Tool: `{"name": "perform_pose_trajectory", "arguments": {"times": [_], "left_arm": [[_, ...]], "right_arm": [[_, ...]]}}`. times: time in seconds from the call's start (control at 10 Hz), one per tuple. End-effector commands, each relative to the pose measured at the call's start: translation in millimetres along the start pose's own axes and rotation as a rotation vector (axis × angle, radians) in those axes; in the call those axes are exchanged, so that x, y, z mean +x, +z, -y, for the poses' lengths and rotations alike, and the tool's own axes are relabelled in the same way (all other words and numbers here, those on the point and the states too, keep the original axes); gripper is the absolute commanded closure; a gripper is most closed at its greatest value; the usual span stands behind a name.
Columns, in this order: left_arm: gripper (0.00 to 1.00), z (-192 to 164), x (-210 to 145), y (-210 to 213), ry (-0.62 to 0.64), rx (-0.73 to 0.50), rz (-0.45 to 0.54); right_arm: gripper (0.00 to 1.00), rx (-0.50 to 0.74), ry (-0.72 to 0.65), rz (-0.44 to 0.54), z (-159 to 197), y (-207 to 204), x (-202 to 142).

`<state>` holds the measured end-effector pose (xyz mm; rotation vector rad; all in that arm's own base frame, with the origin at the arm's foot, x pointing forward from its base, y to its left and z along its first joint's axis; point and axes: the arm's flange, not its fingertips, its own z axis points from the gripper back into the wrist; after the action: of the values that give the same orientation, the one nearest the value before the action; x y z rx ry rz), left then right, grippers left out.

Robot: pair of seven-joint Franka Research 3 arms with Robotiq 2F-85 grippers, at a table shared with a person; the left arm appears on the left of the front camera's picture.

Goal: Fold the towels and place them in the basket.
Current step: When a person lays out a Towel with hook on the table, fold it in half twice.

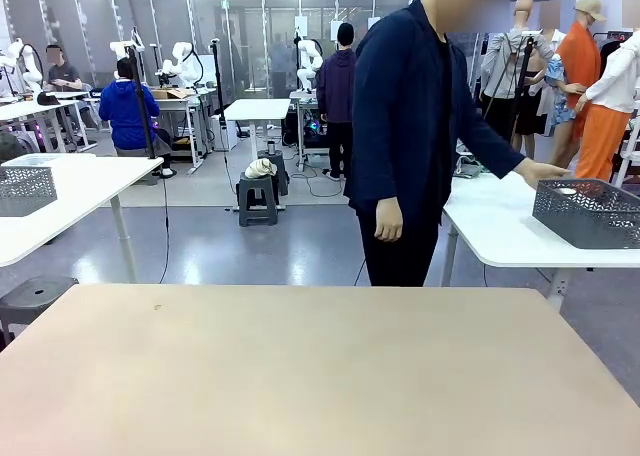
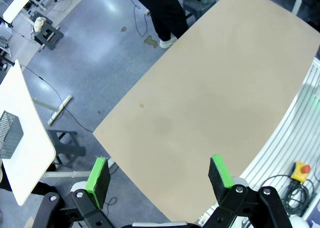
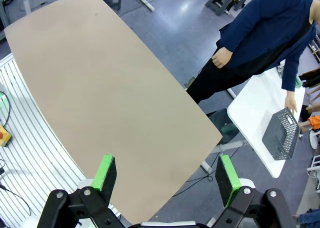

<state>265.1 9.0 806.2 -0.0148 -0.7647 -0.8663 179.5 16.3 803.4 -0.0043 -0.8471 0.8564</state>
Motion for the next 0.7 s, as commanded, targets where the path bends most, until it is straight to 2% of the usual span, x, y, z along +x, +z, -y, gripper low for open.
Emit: {"name": "perform_pose_trajectory", "arguments": {"times": [0.0,0.3,0.6], "left_arm": [[0.00,1.5,-1.5,-0.2,-0.009,0.003,0.000],[0.00,1.5,-1.5,-0.2,-0.009,0.003,0.000],[0.00,2.2,1.3,0.6,-0.019,-0.071,0.017]], "right_arm": [[0.00,0.000,0.000,0.002,1.0,-0.2,0.0],[0.00,0.000,0.000,0.000,0.0,0.0,0.0],[0.00,0.135,-0.006,0.028,-0.4,-0.6,-1.0]]}}
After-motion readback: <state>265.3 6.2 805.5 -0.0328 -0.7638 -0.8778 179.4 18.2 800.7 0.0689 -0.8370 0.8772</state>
